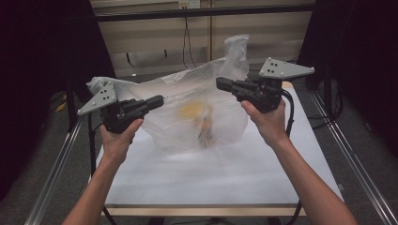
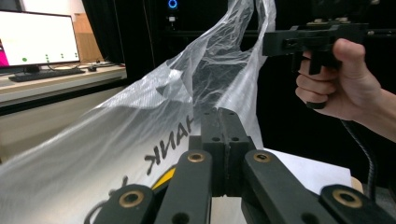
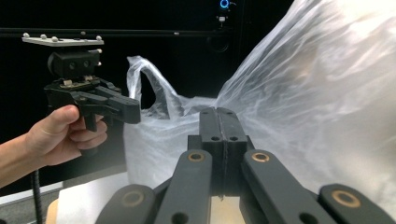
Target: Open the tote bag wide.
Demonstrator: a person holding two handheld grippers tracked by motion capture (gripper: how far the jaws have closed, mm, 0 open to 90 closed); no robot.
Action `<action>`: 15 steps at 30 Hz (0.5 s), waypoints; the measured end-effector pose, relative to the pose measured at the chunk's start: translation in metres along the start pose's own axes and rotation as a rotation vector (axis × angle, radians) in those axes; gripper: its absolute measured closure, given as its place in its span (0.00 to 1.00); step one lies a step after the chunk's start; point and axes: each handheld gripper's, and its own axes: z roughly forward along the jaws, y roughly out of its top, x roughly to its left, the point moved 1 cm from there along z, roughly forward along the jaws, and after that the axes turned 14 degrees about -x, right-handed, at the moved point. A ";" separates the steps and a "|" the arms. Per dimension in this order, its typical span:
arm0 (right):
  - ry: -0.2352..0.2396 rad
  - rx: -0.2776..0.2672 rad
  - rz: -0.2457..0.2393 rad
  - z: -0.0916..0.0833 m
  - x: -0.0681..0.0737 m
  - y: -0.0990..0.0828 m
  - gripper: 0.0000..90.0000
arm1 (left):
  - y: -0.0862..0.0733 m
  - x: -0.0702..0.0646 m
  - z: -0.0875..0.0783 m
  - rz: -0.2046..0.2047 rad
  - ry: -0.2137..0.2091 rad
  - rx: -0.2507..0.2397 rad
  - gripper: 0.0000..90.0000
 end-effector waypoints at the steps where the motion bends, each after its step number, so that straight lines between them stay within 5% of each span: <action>1: 0.000 -0.002 -0.002 0.003 0.000 0.000 1.00 | 0.000 0.002 0.002 -0.003 0.003 0.004 1.00; 9: 0.006 -0.011 0.011 0.019 -0.002 -0.004 1.00 | -0.003 0.019 0.012 -0.023 0.070 0.027 1.00; 15: -0.001 -0.009 0.006 0.028 -0.005 0.000 1.00 | -0.017 0.019 0.021 -0.044 0.060 0.033 1.00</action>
